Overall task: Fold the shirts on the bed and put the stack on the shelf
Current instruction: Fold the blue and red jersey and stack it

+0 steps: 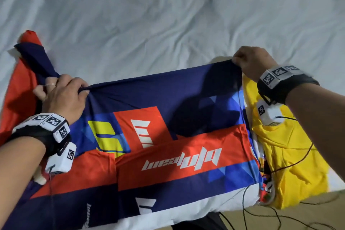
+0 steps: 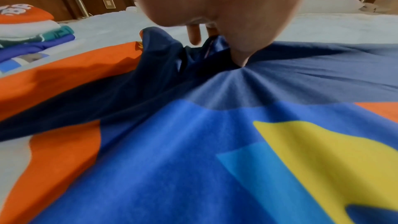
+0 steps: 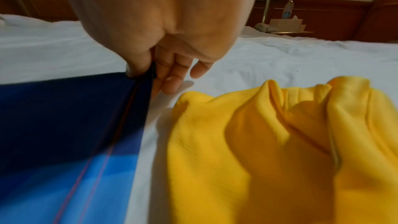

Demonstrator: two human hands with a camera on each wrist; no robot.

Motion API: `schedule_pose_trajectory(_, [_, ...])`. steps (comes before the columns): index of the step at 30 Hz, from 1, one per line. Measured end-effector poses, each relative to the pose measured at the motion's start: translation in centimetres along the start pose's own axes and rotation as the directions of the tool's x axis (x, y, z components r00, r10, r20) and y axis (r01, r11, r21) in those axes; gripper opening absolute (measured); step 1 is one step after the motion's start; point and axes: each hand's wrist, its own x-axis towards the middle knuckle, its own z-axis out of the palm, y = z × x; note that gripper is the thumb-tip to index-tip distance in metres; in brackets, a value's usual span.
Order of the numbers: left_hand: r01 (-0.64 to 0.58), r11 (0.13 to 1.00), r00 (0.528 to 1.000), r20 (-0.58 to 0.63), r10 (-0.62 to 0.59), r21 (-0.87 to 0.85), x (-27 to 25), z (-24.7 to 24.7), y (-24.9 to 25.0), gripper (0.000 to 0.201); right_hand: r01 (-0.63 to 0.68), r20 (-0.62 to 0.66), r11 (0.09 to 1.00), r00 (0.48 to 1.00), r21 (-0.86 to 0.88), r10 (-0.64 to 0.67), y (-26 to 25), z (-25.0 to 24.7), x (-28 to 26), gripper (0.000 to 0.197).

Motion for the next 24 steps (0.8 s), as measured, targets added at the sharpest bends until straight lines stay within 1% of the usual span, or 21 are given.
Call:
schedule_pose_trajectory(2, [-0.039, 0.999, 0.999, -0.002, 0.039, -0.030, 0.7, 0.1, -0.3, 0.011, -0.008, -0.024, 1.000, 1.000, -0.022, 0.007, 0.1, 0.0, 0.0, 0.017])
schedule_pose_trajectory(3, [-0.043, 0.998, 0.999, -0.010, 0.043, -0.039, 0.9, 0.2, -0.3, 0.010, -0.007, -0.035, 0.998, 0.999, -0.060, 0.005, 0.1, 0.2, 0.1, 0.019])
schedule_pose_trajectory(5, [-0.017, 0.999, 1.000, -0.024, 0.016, -0.045, 0.9, 0.2, -0.3, 0.007, 0.018, -0.039, 0.980, 0.999, -0.201, -0.026, 0.1, 0.6, 0.1, 0.021])
schedule_pose_trajectory(7, [0.022, 0.999, 1.000, -0.022, -0.023, -0.047, 0.9, 0.3, -0.6, 0.019, 0.073, -0.035, 0.944, 0.995, -0.321, -0.089, 0.0, 0.8, -0.1, 0.021])
schedule_pose_trajectory(9, [0.037, 0.998, 0.999, -0.006, -0.037, -0.055, 0.7, 0.1, -0.6, 0.028, 0.142, -0.064, 0.903, 0.981, -0.406, -0.183, -0.6, 1.1, -0.4, 0.022])
schedule_pose_trajectory(11, [0.018, 0.998, 1.000, -0.007, -0.019, -0.057, 0.4, -0.1, -0.5, 0.030, 0.247, -0.065, 0.867, 0.951, -0.433, -0.303, -1.7, 1.7, -0.7, 0.032])
schedule_pose_trajectory(13, [-0.009, 1.000, 1.000, -0.018, 0.008, -0.025, 0.1, -0.2, -0.6, 0.031, 0.343, -0.010, 0.830, 0.922, -0.439, -0.386, -2.8, 2.6, -0.8, 0.034])
schedule_pose_trajectory(15, [-0.023, 1.000, 0.999, -0.032, 0.023, 0.010, -0.1, -0.3, -0.9, 0.030, 0.359, 0.030, 0.815, 0.921, -0.456, -0.389, -3.7, 3.4, -0.5, 0.030])
schedule_pose_trajectory(18, [-0.002, 1.000, 0.998, -0.059, 0.003, 0.020, -0.3, -0.5, -0.9, 0.031, 0.325, 0.034, 0.808, 0.934, -0.491, -0.355, -4.1, 3.7, 0.1, 0.019])
schedule_pose_trajectory(21, [0.008, 0.999, 0.995, -0.099, -0.004, 0.038, -0.7, -0.6, -1.1, 0.030, 0.305, 0.017, 0.821, 0.940, -0.483, -0.340, -4.2, 3.5, -0.1, 0.017])
schedule_pose_trajectory(24, [-0.012, 0.999, 0.993, -0.114, 0.018, 0.049, -1.3, -0.9, -1.5, 0.030, 0.310, -0.028, 0.834, 0.932, -0.457, -0.362, -4.0, 3.1, -1.3, 0.018])
